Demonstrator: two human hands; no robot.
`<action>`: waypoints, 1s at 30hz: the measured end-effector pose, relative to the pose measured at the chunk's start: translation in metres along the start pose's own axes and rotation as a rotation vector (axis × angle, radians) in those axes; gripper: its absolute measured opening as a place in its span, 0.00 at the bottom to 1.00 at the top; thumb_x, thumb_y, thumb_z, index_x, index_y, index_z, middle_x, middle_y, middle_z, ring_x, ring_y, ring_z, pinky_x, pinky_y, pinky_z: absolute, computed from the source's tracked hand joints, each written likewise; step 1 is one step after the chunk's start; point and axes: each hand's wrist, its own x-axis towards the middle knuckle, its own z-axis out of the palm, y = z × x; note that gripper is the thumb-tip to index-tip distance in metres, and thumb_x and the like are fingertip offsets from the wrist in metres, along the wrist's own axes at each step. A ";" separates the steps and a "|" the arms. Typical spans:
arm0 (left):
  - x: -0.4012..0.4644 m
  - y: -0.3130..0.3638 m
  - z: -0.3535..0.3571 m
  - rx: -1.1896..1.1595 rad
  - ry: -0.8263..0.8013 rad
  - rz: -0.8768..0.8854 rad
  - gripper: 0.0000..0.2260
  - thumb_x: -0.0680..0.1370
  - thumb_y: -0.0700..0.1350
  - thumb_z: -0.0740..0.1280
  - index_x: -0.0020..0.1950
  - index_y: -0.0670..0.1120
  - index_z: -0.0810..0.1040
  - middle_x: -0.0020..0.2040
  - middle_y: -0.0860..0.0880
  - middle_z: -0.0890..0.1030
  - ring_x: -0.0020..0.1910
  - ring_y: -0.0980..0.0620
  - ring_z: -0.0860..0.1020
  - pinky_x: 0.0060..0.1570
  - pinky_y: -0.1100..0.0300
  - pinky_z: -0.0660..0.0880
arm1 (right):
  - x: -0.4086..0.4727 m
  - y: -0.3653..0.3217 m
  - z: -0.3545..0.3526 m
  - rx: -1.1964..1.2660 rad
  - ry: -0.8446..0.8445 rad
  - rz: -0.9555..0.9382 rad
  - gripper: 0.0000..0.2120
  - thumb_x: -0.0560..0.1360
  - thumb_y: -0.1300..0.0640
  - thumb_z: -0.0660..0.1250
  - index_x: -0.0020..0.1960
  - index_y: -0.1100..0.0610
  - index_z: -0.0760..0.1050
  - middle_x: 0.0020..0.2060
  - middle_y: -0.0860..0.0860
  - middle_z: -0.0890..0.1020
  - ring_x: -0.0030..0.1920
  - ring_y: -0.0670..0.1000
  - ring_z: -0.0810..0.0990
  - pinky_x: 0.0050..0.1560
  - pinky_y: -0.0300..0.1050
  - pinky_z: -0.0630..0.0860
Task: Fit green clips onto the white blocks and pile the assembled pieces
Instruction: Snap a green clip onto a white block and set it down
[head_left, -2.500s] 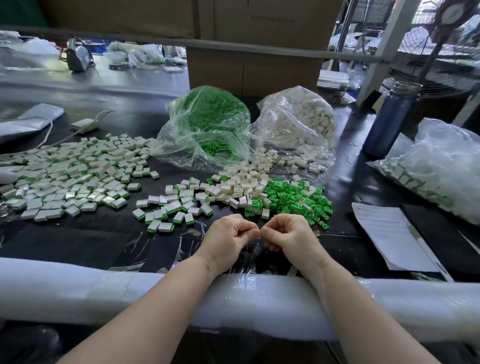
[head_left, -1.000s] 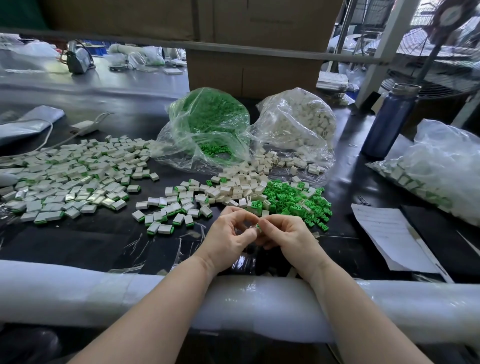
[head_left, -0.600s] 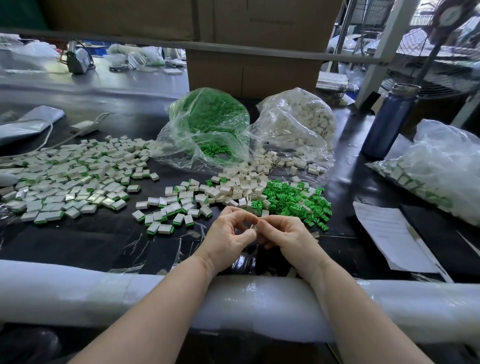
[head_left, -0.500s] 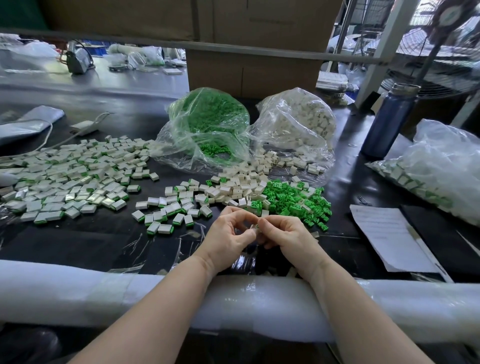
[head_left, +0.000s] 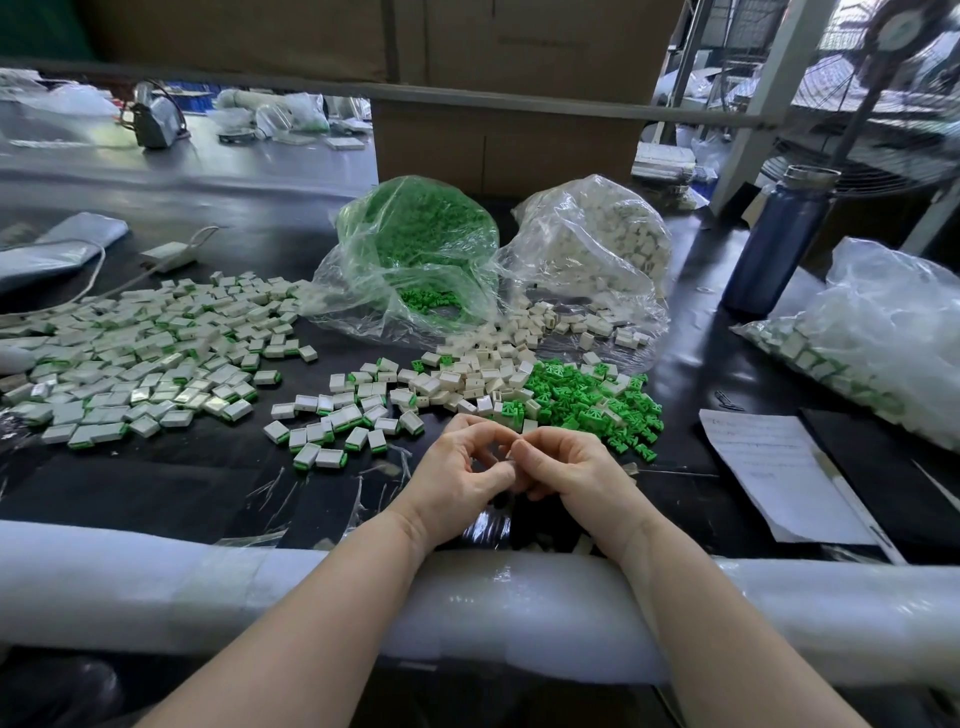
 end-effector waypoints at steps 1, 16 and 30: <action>0.000 0.000 0.000 0.003 0.000 -0.001 0.10 0.73 0.33 0.65 0.44 0.49 0.78 0.51 0.44 0.71 0.41 0.54 0.73 0.40 0.72 0.71 | 0.000 0.000 0.000 -0.002 -0.001 0.001 0.07 0.76 0.58 0.65 0.40 0.54 0.79 0.28 0.47 0.80 0.31 0.43 0.78 0.34 0.33 0.73; 0.000 0.000 0.000 0.003 0.020 0.005 0.10 0.74 0.36 0.68 0.42 0.51 0.79 0.47 0.50 0.70 0.39 0.58 0.72 0.41 0.74 0.70 | 0.001 0.000 0.001 0.068 0.031 0.020 0.18 0.71 0.43 0.59 0.39 0.56 0.80 0.30 0.52 0.80 0.33 0.47 0.79 0.33 0.35 0.75; 0.000 -0.002 0.002 0.078 -0.016 0.017 0.10 0.73 0.33 0.66 0.44 0.48 0.78 0.48 0.48 0.71 0.39 0.58 0.72 0.44 0.73 0.68 | -0.001 0.000 0.000 -0.017 -0.011 0.002 0.10 0.76 0.61 0.64 0.39 0.54 0.81 0.28 0.48 0.77 0.31 0.43 0.73 0.34 0.34 0.71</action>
